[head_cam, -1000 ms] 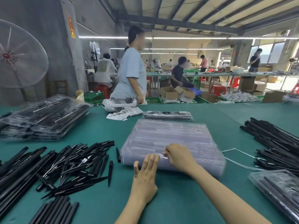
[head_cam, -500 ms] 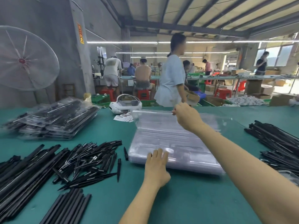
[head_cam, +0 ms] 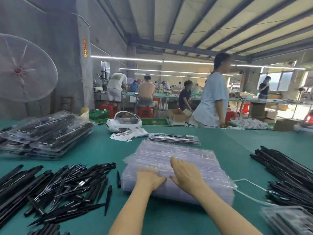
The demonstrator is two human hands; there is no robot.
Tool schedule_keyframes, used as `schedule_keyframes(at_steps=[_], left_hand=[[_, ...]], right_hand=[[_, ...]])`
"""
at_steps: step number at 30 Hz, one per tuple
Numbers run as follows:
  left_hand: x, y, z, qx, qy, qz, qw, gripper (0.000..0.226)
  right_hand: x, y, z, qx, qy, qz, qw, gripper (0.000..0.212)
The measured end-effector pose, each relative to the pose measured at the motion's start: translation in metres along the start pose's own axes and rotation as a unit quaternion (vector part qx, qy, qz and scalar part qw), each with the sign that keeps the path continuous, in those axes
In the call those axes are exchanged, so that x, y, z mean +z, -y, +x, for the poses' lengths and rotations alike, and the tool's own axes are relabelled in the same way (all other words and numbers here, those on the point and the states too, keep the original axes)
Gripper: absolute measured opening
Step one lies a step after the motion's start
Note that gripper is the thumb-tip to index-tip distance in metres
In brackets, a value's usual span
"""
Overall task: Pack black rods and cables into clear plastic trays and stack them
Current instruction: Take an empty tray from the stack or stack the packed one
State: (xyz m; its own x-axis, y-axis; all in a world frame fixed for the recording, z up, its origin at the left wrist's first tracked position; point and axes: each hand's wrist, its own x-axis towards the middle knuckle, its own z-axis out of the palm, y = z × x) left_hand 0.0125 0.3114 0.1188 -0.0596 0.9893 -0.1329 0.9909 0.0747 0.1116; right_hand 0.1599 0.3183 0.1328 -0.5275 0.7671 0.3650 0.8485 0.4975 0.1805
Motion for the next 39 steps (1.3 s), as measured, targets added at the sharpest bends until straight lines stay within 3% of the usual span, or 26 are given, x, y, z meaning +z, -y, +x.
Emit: schedule_keyframes(at_steps=[2,5,8,11,15,17,19,21,22,25,27,28,29,31,32,33,35,37,39], left_hand=[[0.0,0.006,0.008,0.005,0.007,0.014,1.0,0.061],[0.009,0.014,0.019,0.029,-0.023,0.017,0.999,0.063],[0.021,0.018,0.022,0.041,-0.056,0.012,0.998,0.064],[0.022,0.018,0.021,0.047,-0.058,0.002,0.997,0.063],[0.018,0.018,0.018,0.049,-0.046,0.013,0.998,0.06],[0.016,0.02,0.018,0.05,-0.042,0.016,0.998,0.06],[0.018,0.02,0.02,0.052,-0.049,0.02,0.997,0.059],[0.018,0.019,0.021,0.047,-0.05,0.022,0.997,0.059],[0.018,0.019,0.022,0.045,-0.046,0.028,0.998,0.058],[0.019,0.023,0.022,0.04,-0.032,0.016,0.999,0.058],[0.011,0.021,0.016,0.068,-0.042,-0.124,0.989,0.062],[0.003,0.01,0.01,0.094,-0.07,-0.255,0.96,0.066],[-0.003,-0.002,-0.003,0.123,-0.104,-0.402,0.901,0.066],[-0.008,-0.03,-0.031,0.141,-0.123,-0.666,0.723,0.062],[0.002,-0.041,-0.046,0.142,-0.095,-0.741,0.649,0.071],[0.019,-0.048,-0.062,0.148,-0.054,-0.783,0.601,0.074],[0.056,-0.054,-0.089,0.092,-0.03,-0.828,0.552,0.069],[0.089,-0.043,-0.102,0.044,-0.047,-0.832,0.55,0.064],[0.095,-0.036,-0.109,0.06,-0.047,-0.829,0.554,0.07]], right_hand=[[0.006,0.002,0.005,-0.004,-0.016,-0.018,1.0,0.047],[0.001,0.0,0.015,-0.019,-0.078,-0.064,0.995,0.04],[-0.007,-0.018,0.028,0.012,-0.117,0.019,0.993,0.033],[-0.016,-0.032,0.048,0.006,-0.16,-0.012,0.987,0.033],[-0.06,-0.071,0.067,0.099,-0.192,0.032,0.976,0.023],[-0.097,-0.114,0.069,0.211,-0.261,0.097,0.937,0.025],[-0.137,-0.156,0.066,0.31,-0.366,0.137,0.867,0.031],[-0.173,-0.177,0.06,0.319,-0.456,0.163,0.814,0.029],[-0.184,-0.176,0.056,0.291,-0.468,0.165,0.818,0.028],[-0.186,-0.145,0.037,0.167,-0.413,0.121,0.887,0.03],[-0.17,-0.112,0.018,0.081,-0.362,0.112,0.922,0.026],[-0.158,-0.097,0.007,0.037,-0.336,0.113,0.934,0.024],[-0.145,-0.08,-0.004,0.0,-0.303,0.119,0.946,0.022],[-0.113,-0.048,-0.024,-0.047,-0.192,0.138,0.971,0.024],[-0.096,-0.031,-0.034,-0.063,-0.118,0.139,0.981,0.026],[-0.078,-0.015,-0.042,-0.076,-0.047,0.135,0.987,0.027],[-0.046,0.011,-0.059,-0.08,0.043,0.144,0.985,0.026],[-0.028,0.022,-0.071,-0.08,0.077,0.187,0.976,0.024],[-0.022,0.022,-0.077,-0.076,0.084,0.269,0.956,0.021]])
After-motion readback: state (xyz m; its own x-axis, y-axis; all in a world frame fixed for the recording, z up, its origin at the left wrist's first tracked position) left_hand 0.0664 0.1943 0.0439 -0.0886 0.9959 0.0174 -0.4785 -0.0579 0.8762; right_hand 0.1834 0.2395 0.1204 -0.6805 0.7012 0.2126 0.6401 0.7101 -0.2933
